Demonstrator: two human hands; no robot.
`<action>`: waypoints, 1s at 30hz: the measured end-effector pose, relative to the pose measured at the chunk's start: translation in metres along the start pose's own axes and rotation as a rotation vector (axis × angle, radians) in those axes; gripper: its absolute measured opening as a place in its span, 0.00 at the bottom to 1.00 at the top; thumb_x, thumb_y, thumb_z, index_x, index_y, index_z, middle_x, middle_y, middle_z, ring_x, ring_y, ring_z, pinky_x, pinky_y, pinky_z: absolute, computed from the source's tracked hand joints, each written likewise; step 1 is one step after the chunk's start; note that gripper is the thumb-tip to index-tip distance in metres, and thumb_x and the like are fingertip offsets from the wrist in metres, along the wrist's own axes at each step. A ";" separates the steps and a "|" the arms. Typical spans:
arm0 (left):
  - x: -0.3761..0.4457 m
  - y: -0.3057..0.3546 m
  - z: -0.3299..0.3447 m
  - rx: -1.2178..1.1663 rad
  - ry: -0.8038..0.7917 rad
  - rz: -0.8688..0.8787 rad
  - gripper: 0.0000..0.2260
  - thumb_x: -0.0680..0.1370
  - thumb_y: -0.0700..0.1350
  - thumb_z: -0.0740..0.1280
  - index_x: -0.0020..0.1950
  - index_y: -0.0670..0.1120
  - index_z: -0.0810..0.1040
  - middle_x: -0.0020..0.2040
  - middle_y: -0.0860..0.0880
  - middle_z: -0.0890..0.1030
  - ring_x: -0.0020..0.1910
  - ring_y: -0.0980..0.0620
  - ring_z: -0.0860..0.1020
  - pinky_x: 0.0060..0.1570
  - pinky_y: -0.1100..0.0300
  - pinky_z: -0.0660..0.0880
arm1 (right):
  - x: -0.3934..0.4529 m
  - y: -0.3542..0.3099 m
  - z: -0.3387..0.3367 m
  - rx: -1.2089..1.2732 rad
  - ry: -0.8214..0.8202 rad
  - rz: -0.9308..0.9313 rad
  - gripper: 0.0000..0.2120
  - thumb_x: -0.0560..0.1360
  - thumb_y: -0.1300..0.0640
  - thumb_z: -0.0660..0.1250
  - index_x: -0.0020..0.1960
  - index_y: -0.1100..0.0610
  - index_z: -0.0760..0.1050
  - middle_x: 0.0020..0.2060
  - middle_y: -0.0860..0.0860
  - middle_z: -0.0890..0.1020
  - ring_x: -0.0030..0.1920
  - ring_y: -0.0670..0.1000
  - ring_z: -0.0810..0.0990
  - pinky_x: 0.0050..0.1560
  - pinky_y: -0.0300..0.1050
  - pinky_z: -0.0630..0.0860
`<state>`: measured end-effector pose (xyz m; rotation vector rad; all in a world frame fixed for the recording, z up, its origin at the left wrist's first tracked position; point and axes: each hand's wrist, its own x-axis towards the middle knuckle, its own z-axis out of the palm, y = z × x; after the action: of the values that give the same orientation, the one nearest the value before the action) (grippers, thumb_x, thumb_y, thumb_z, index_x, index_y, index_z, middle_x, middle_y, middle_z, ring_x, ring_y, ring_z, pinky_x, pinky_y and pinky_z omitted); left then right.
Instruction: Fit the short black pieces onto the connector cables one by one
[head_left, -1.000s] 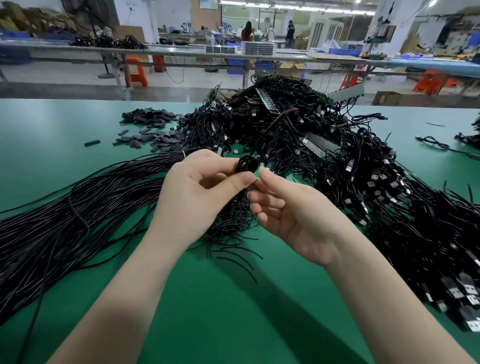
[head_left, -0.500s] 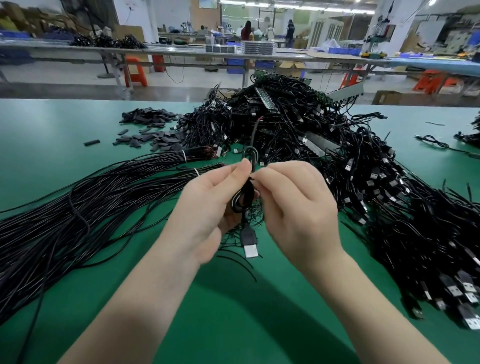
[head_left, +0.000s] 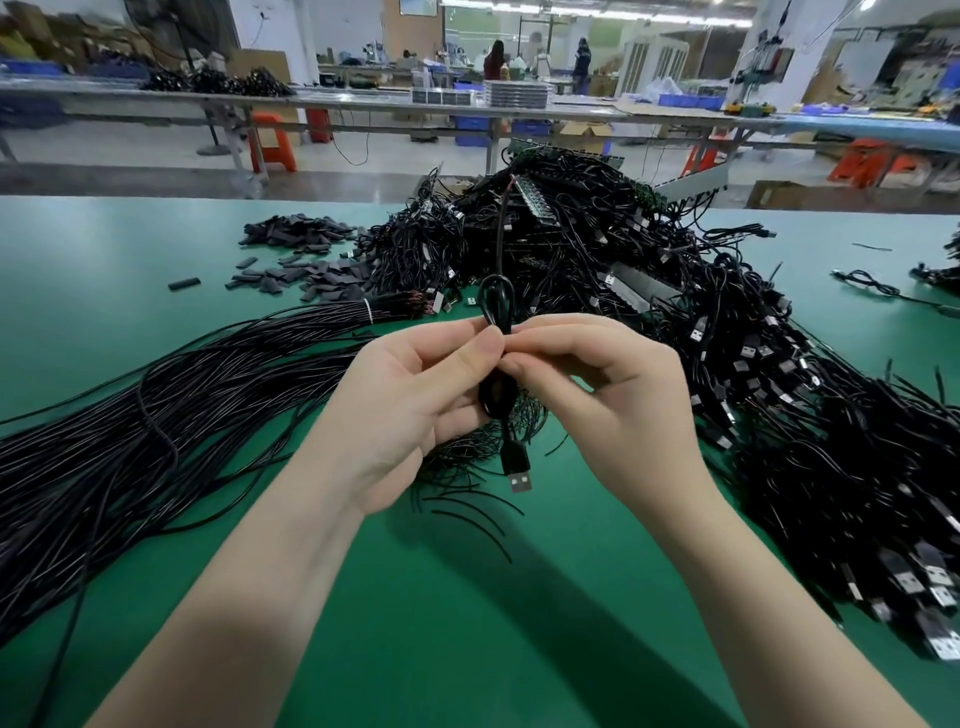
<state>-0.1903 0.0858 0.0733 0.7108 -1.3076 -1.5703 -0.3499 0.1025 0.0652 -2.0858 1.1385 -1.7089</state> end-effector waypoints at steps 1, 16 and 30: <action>0.000 0.000 0.000 -0.015 -0.003 -0.008 0.10 0.71 0.49 0.70 0.49 0.48 0.87 0.44 0.50 0.86 0.40 0.57 0.84 0.38 0.66 0.79 | 0.001 -0.001 -0.002 0.053 -0.008 0.032 0.06 0.71 0.62 0.74 0.47 0.54 0.83 0.44 0.46 0.84 0.47 0.44 0.83 0.51 0.41 0.78; 0.007 -0.014 -0.001 -0.059 0.133 -0.035 0.13 0.61 0.51 0.74 0.42 0.47 0.87 0.40 0.46 0.86 0.33 0.55 0.83 0.29 0.66 0.77 | -0.001 0.005 0.005 0.363 -0.186 0.400 0.12 0.75 0.60 0.70 0.58 0.55 0.78 0.43 0.47 0.85 0.42 0.42 0.82 0.44 0.34 0.76; 0.006 -0.052 0.016 0.231 0.344 0.023 0.05 0.79 0.44 0.67 0.54 0.53 0.77 0.48 0.58 0.84 0.48 0.61 0.82 0.48 0.62 0.77 | -0.019 0.034 -0.131 -0.582 0.304 0.471 0.10 0.77 0.55 0.67 0.53 0.43 0.81 0.36 0.50 0.83 0.36 0.51 0.79 0.34 0.46 0.74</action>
<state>-0.2217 0.0863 0.0290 1.0552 -1.2409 -1.2230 -0.4832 0.1306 0.0704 -1.6221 2.2310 -1.6116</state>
